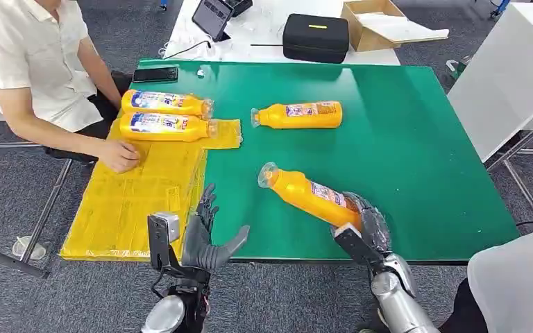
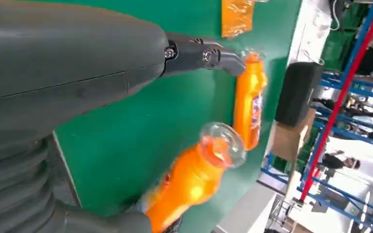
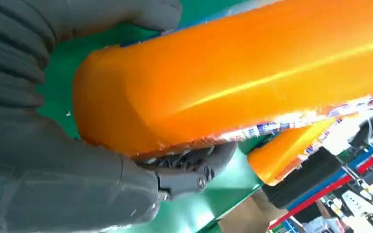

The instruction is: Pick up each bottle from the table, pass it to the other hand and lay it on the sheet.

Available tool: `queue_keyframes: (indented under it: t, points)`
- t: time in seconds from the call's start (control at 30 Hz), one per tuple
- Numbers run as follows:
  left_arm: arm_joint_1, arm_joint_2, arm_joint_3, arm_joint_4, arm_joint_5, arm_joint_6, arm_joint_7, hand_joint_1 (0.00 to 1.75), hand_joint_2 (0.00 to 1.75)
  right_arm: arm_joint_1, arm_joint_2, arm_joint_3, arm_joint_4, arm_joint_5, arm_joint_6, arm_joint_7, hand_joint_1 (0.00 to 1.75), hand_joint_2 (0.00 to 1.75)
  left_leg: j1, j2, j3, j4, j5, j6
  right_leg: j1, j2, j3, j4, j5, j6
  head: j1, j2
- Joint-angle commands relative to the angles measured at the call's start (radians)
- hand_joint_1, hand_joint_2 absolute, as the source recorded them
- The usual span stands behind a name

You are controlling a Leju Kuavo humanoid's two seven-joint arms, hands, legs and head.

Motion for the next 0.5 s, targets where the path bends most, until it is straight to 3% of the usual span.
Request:
queue_keyframes:
  t: [0.03,0.37,0.5]
  points:
    - [-0.01,0.038,0.003,0.029,0.055,-0.052,0.001,0.0,1.75,0.04,0.075,0.028,-0.135,-0.052,0.042,-0.027,1.75,1.75,0.0,0.003,0.001,0.0,-0.001,0.0,0.001,0.002,0.0,0.0,0.0,-0.002,0.0,0.0]
    - [-0.017,0.038,0.007,0.031,0.072,-0.075,0.006,0.0,1.75,0.053,0.09,0.064,-0.174,-0.076,0.064,-0.032,1.75,1.75,0.0,0.003,0.002,-0.001,-0.002,0.0,0.001,0.001,0.001,0.0,-0.002,-0.003,0.0,0.0]
    - [-0.061,0.021,0.017,0.068,0.101,-0.101,0.01,0.0,1.75,0.056,0.137,0.129,-0.197,-0.112,0.111,-0.061,1.75,1.75,0.0,0.003,-0.002,0.0,-0.001,0.0,0.0,0.002,-0.003,0.0,-0.001,-0.002,0.0,0.0]
